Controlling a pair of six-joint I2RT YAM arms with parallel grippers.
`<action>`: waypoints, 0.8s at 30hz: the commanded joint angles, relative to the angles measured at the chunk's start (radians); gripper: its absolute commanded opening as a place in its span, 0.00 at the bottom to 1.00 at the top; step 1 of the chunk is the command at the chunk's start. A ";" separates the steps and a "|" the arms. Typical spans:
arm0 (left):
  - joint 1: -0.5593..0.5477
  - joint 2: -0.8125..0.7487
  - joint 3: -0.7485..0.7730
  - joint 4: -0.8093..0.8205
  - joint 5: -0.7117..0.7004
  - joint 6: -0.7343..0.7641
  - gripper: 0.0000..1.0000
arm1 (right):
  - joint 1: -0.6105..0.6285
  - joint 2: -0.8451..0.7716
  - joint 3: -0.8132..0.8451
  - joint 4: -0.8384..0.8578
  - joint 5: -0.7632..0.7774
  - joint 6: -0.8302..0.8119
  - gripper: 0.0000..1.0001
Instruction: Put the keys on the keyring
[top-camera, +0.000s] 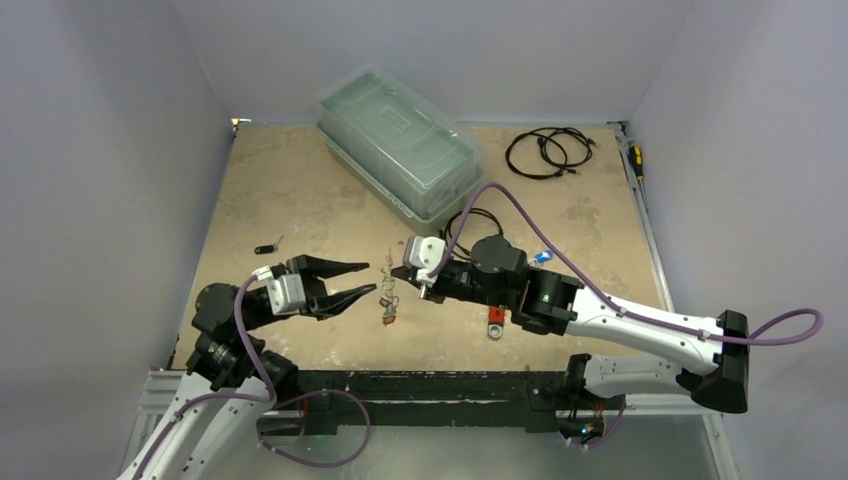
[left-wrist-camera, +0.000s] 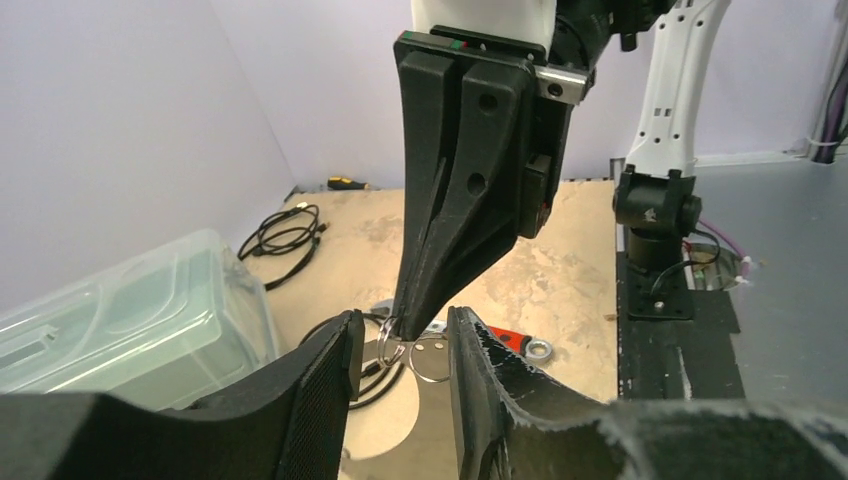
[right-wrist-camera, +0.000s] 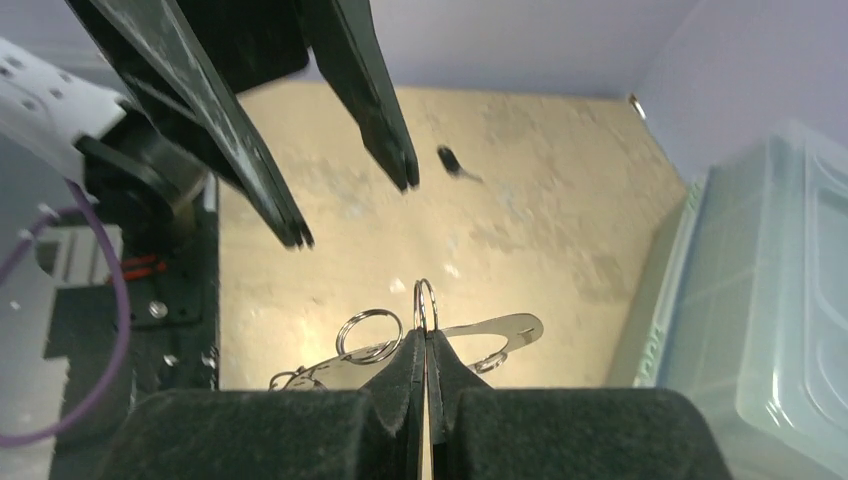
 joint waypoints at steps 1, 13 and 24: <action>-0.004 0.010 0.069 -0.135 -0.056 0.132 0.37 | 0.030 -0.001 0.089 -0.121 0.156 -0.087 0.00; -0.020 0.150 0.054 -0.060 -0.017 0.129 0.42 | 0.080 0.051 0.175 -0.307 0.241 -0.107 0.00; -0.148 0.295 0.199 -0.304 -0.078 0.285 0.41 | 0.085 0.014 0.145 -0.297 0.182 -0.097 0.00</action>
